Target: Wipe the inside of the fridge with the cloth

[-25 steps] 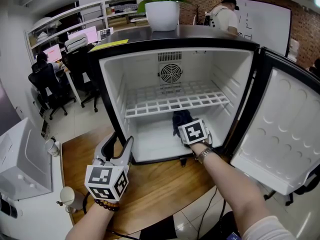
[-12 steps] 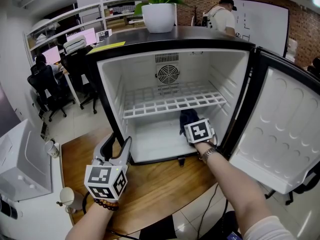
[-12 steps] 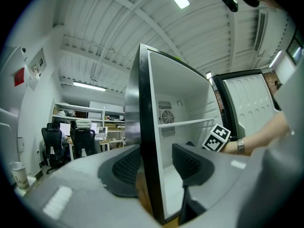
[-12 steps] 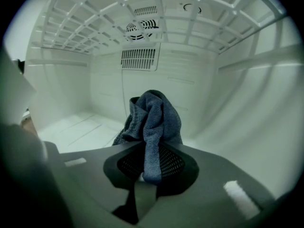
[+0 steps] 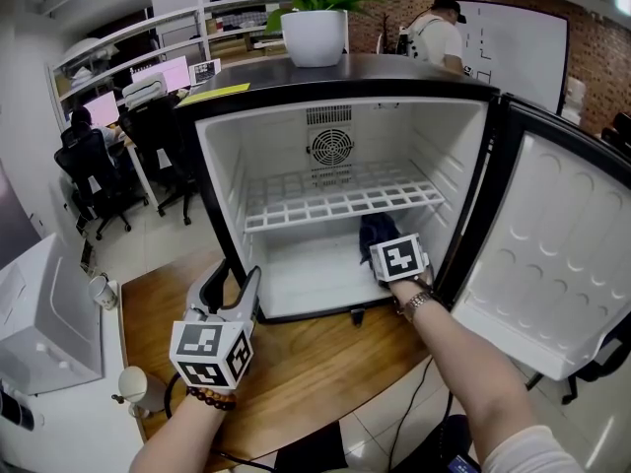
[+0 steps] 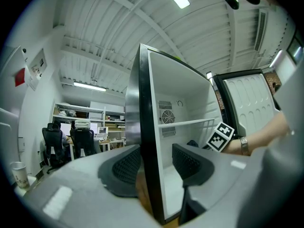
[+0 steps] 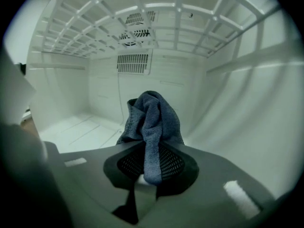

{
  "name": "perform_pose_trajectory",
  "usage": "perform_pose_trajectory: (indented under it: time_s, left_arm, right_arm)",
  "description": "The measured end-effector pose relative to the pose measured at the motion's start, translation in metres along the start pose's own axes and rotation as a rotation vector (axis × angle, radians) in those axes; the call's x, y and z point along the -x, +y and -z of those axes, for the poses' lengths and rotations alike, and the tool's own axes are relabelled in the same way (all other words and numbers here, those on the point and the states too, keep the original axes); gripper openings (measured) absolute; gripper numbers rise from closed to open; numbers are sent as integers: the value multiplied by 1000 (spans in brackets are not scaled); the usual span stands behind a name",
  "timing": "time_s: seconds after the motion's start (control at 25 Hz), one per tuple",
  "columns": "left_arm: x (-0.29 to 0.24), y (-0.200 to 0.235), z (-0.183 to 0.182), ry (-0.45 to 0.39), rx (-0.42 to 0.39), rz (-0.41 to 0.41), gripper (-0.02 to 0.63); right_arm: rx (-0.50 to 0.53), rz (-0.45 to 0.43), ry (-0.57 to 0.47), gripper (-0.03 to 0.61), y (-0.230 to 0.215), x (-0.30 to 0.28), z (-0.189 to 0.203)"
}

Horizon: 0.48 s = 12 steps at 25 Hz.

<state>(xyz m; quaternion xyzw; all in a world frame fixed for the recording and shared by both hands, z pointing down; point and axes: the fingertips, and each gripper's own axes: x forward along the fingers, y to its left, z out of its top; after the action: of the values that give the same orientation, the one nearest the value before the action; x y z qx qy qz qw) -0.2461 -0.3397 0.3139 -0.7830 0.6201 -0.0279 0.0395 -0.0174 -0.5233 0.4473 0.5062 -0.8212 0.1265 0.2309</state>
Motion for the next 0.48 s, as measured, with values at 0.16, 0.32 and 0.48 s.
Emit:
perform_pose_trajectory:
  time_s: [0.16, 0.32, 0.48]
  left_arm:
    - [0, 0, 0, 0, 2, 4, 222]
    - [-1, -1, 0, 0, 3, 8, 222]
    - [0, -1, 0, 0, 7, 13, 222]
  right_arm:
    - [53, 24, -36, 60, 12, 14, -12]
    - [76, -35, -78, 60, 50, 25, -22]
    - [107, -149, -102, 60, 111, 33, -22]
